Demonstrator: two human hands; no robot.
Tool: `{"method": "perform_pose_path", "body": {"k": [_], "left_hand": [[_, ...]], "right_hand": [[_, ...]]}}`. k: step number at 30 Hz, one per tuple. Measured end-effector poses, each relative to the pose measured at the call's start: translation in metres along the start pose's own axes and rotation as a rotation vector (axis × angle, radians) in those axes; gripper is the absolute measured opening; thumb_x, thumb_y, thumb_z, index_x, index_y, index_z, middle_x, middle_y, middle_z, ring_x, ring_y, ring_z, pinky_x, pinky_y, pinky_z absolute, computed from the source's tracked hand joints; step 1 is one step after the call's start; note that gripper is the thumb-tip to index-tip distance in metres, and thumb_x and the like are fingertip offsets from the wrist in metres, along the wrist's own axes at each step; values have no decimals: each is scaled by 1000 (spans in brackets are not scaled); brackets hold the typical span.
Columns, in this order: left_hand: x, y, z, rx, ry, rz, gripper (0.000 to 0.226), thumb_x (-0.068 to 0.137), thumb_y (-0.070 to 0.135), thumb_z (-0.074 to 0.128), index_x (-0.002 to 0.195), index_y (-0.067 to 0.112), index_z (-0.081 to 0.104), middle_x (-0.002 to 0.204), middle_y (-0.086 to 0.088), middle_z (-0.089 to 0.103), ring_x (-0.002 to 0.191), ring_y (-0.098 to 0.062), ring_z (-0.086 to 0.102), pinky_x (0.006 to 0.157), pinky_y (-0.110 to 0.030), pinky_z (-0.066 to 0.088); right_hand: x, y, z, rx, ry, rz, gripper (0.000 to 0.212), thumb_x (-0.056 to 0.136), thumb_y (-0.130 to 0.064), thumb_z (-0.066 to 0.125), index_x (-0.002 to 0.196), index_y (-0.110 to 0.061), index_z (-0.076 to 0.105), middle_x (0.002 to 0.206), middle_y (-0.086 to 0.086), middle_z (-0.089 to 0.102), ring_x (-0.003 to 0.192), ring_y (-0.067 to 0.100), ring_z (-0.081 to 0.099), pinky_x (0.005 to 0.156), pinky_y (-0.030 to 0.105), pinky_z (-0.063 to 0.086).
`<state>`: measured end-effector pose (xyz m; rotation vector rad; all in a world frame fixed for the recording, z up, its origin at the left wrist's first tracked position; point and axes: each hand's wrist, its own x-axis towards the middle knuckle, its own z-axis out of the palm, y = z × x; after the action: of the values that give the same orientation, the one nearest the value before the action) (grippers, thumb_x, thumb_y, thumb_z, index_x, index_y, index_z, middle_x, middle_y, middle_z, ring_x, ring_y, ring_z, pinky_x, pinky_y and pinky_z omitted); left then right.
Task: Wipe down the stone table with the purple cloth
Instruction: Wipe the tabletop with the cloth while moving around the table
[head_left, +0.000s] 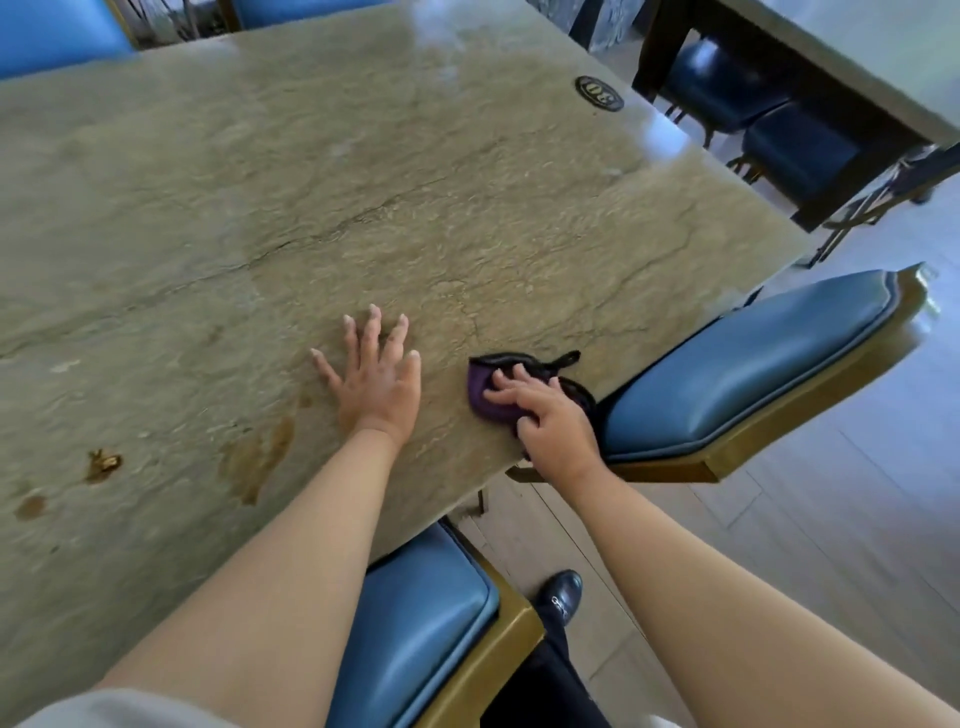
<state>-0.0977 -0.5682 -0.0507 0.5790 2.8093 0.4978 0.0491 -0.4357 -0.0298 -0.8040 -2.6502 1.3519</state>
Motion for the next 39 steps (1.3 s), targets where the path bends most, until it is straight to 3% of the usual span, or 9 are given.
{"method": "perform_pose_path", "body": {"k": [2, 4, 6, 9, 12, 23, 26, 32, 39], "left_hand": [[-5, -5, -8, -185, -40, 28, 49, 102, 33, 20, 151, 32, 27, 163, 10, 2, 149, -11, -11, 116, -51, -17], [-16, -15, -18, -321, -80, 14, 48, 103, 33, 21, 151, 29, 28, 162, 12, 0, 148, -10, -10, 120, -45, -11], [-30, -28, -25, -298, -89, -28, 50, 103, 37, 22, 153, 27, 22, 162, 13, -6, 148, -11, -12, 121, -41, -8], [-40, -44, -28, -141, -139, -52, 58, 104, 38, 18, 155, 19, 1, 160, 5, -21, 145, -9, -24, 118, -35, -17], [-39, -51, -19, 71, -184, -18, 61, 103, 40, 12, 151, 16, -18, 154, 0, -34, 140, -12, -34, 116, -36, -21], [-37, -53, -17, 101, -151, -14, 57, 104, 30, 14, 151, 17, -16, 157, -1, -28, 144, -14, -27, 118, -35, -17], [-38, -50, -17, 64, -156, -31, 57, 103, 35, 12, 150, 19, -18, 156, 1, -30, 143, -11, -28, 117, -33, -19], [-38, -49, -18, 105, -180, -32, 60, 102, 40, 11, 150, 18, -19, 156, 0, -32, 143, -14, -29, 117, -36, -18], [-45, -32, -20, 108, -78, -88, 66, 101, 48, 18, 155, 17, -2, 160, 2, -24, 146, -16, -22, 119, -41, -15]], "right_hand": [[-16, -1, 0, 137, -37, 71, 50, 77, 8, 43, 83, -30, 75, 116, -6, 69, 126, 7, 51, 116, 25, 25], [-20, -6, -6, 220, -30, 187, 45, 77, 5, 41, 72, -26, 74, 87, -2, 73, 85, 15, 67, 78, 25, 52], [-10, -13, -11, 278, 83, 241, 43, 82, 2, 40, 81, -25, 73, 79, -2, 69, 65, 14, 59, 57, 21, 45], [25, -20, -4, 201, 165, 227, 49, 87, -4, 40, 118, -32, 63, 127, 1, 60, 110, 20, 57, 93, 36, 48], [62, -31, 21, -140, -58, 38, 61, 88, -1, 40, 145, -23, 39, 159, -3, 21, 148, 15, 8, 119, 41, -4], [13, -32, 25, 89, -547, -213, 54, 72, 15, 43, 96, -20, 76, 129, -12, 61, 133, -12, 31, 117, 19, 1], [5, -10, 2, 96, -445, -156, 56, 72, 16, 43, 90, -25, 76, 125, -15, 62, 130, -14, 34, 121, 27, 5], [37, -26, 14, -95, -252, -129, 64, 80, 7, 40, 129, -29, 58, 150, -13, 37, 145, 1, 12, 118, 28, -10], [-27, -14, 4, 102, -413, -61, 52, 79, 14, 43, 95, -21, 77, 129, -19, 57, 115, -32, 27, 107, 1, -2]]}}
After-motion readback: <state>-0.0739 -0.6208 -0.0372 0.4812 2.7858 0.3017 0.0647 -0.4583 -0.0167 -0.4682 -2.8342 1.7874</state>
